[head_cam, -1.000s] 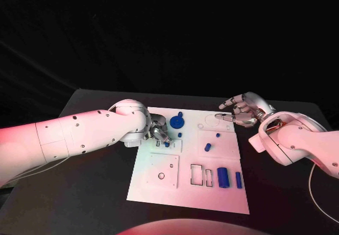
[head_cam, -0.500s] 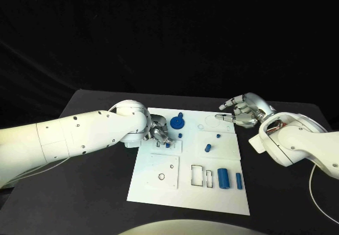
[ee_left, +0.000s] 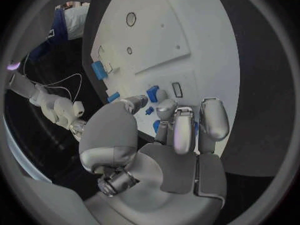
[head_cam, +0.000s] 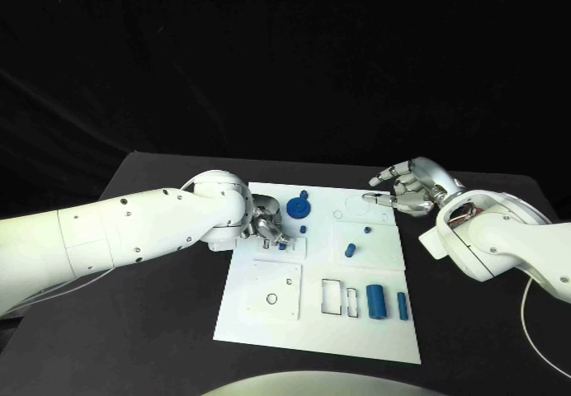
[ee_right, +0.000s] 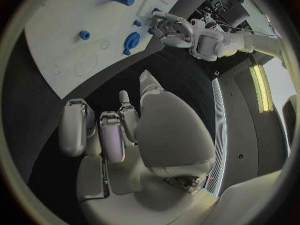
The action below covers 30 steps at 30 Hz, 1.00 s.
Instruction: Assemble the parts on the task board
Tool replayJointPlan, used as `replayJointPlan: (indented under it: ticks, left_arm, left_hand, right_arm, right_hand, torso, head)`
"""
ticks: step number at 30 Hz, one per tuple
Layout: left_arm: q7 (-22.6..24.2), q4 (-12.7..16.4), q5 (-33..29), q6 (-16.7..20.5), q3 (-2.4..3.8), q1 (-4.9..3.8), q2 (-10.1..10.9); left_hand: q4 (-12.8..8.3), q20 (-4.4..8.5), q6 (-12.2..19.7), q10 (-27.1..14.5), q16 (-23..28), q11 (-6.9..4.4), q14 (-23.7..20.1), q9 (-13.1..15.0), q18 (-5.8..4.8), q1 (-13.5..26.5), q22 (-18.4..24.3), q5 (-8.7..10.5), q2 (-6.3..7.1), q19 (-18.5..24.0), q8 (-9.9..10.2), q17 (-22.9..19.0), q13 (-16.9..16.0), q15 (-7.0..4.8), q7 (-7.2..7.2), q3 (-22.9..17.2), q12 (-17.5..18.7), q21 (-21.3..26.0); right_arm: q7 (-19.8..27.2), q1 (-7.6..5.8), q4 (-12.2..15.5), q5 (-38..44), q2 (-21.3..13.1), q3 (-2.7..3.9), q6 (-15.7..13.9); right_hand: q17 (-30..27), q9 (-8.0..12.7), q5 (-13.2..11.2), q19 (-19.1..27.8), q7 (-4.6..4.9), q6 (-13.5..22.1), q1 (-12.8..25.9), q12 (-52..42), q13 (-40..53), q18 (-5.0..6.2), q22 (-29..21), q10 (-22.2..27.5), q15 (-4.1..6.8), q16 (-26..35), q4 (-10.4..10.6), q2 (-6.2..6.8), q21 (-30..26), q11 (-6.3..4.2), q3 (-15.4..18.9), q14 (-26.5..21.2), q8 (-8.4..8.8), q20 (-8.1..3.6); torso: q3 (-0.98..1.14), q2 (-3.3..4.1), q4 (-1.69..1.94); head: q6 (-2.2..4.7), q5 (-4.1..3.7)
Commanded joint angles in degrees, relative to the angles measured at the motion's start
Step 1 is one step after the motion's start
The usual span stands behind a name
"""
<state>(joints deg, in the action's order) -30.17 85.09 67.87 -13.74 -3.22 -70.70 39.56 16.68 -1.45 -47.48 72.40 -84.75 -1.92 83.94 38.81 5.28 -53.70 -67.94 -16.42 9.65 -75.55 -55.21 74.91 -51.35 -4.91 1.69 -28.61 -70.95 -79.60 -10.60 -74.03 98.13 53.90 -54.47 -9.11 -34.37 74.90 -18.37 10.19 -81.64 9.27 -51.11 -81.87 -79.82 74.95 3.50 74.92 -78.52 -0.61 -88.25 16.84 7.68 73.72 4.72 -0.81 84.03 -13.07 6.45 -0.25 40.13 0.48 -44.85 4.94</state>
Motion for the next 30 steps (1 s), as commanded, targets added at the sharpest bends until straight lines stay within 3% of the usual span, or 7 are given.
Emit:
replayJointPlan:
  ticks: [1, 13, 21, 25, 27, 30]
  left_arm:
    - [-0.4, 0.8, -0.2, -2.1, -0.23, 0.51, 0.4]
    - [-0.4, 3.0, -0.9, -2.0, 1.17, 0.34, 2.1]
    - [-0.4, 3.9, -2.0, -1.5, 3.06, -0.13, 3.0]
    - [-0.4, 3.4, -2.3, -1.2, 4.07, -1.94, 3.8]
    - [-0.4, 2.8, -2.3, -1.2, 4.24, -2.76, 3.9]
    - [-0.4, 1.3, -2.5, -1.6, 4.42, -4.08, 3.9]
  left_hand:
    - [-0.1, 0.12, -0.2, 0.0, -0.2, -0.23, 3.3, -0.1, -0.48, -0.2, 0.1, 0.25, 0.2, -0.2, 0.0, 4.2, -0.1, -0.32, -0.07, 0.4, -0.3, 0.4]
    - [-0.2, 0.14, -0.2, 0.0, -0.2, -0.29, 3.3, -0.1, -0.48, -1.1, 0.1, 0.2, 0.16, -0.2, 0.0, 4.2, 0.0, -0.37, -0.13, 1.1, -0.3, 0.4]
    - [-0.1, 0.14, -0.1, -0.3, -0.1, -0.26, 3.3, -0.1, -0.43, -1.0, 0.3, 0.24, 0.19, -0.1, 0.1, 4.2, 0.5, -0.36, -0.09, 1.5, 0.0, 0.5]
    - [-0.2, 0.04, 0.8, -1.4, -0.1, -0.02, 3.3, -0.3, -0.24, -2.0, 1.3, -0.02, 0.0, 0.6, 0.8, 4.0, 2.0, -0.19, 0.2, 2.3, 0.9, 1.1]
    - [-0.1, -0.17, 1.8, -3.2, 0.1, 0.37, 3.2, -0.6, 0.02, -2.9, 2.6, -0.1, -0.12, 1.6, 1.5, 3.8, 4.4, 0.11, 0.65, 2.8, 2.3, 1.9]
    - [0.0, -0.59, 3.1, -4.1, 0.2, 1.01, 3.1, -1.5, 0.11, -3.7, 3.1, -0.18, -0.44, 2.0, 3.2, 3.6, 5.2, 0.65, 1.42, 3.6, 2.7, 2.3]
  right_arm:
    - [0.4, 0.05, 0.0, 0.5, 0.0, 0.0, 0.0]
    - [0.5, 0.19, -0.3, 0.5, 0.1, 0.0, 0.0]
    - [0.6, 0.35, -0.6, 0.5, 0.1, 0.0, -0.1]
    - [0.6, 0.41, -0.8, 0.5, 0.2, 0.0, -0.2]
    - [0.6, 0.42, -0.9, 0.5, 0.2, 0.0, -0.2]
    - [0.6, 0.44, -1.0, 0.4, 0.3, 0.0, -0.2]
  right_hand:
    - [8.7, -0.1, -0.1, 0.0, -0.12, -0.1, 0.7, 0.4, 1.3, 0.38, 4.9, 0.2, 0.32, 0.2, -0.1, 0.07, -0.2, -0.26, 0.4, 4.5, -0.29, -0.17]
    - [8.7, -0.1, -0.1, 0.0, -0.12, -0.1, 0.7, 0.4, 1.3, 0.38, 4.9, 0.2, 0.32, 0.2, -0.1, 0.07, -0.2, -0.26, 0.4, 4.5, -0.29, -0.17]
    - [8.6, -0.1, -0.1, 0.0, -0.13, -0.1, 0.9, 0.4, 1.3, 0.39, 4.9, 0.1, 0.33, 0.2, -0.1, 0.0, -0.3, -0.27, 0.5, 4.5, -0.34, -0.17]
    - [8.6, -0.1, -0.1, 0.0, -0.13, -0.1, 0.9, 0.4, 1.3, 0.39, 4.9, 0.1, 0.33, 0.2, -0.1, 0.0, -0.3, -0.27, 0.5, 4.5, -0.34, -0.17]
    - [8.6, -0.1, -0.1, 0.0, -0.13, -0.1, 0.9, 0.4, 1.3, 0.39, 4.9, 0.1, 0.33, 0.2, -0.1, 0.0, -0.3, -0.27, 0.5, 4.5, -0.34, -0.17]
    - [8.6, -0.1, -0.1, 0.0, -0.13, -0.1, 0.9, 0.4, 1.3, 0.39, 4.9, 0.1, 0.33, 0.2, -0.1, 0.0, -0.3, -0.27, 0.5, 4.5, -0.34, -0.17]
  torso:
    - [-0.02, 0.01, 0.02]
    - [-0.03, -0.12, 0.01]
    - [-0.08, -0.02, -0.06]
    - [-0.05, 0.02, 0.02]
    - [-0.04, 0.0, 0.05]
    - [0.04, -0.04, 0.14]
  head:
    - [0.04, -0.03]
    - [0.26, 0.03]
    - [0.69, -0.06]
    - [0.78, -0.13]
    - [0.8, -0.12]
    - [0.81, -0.06]
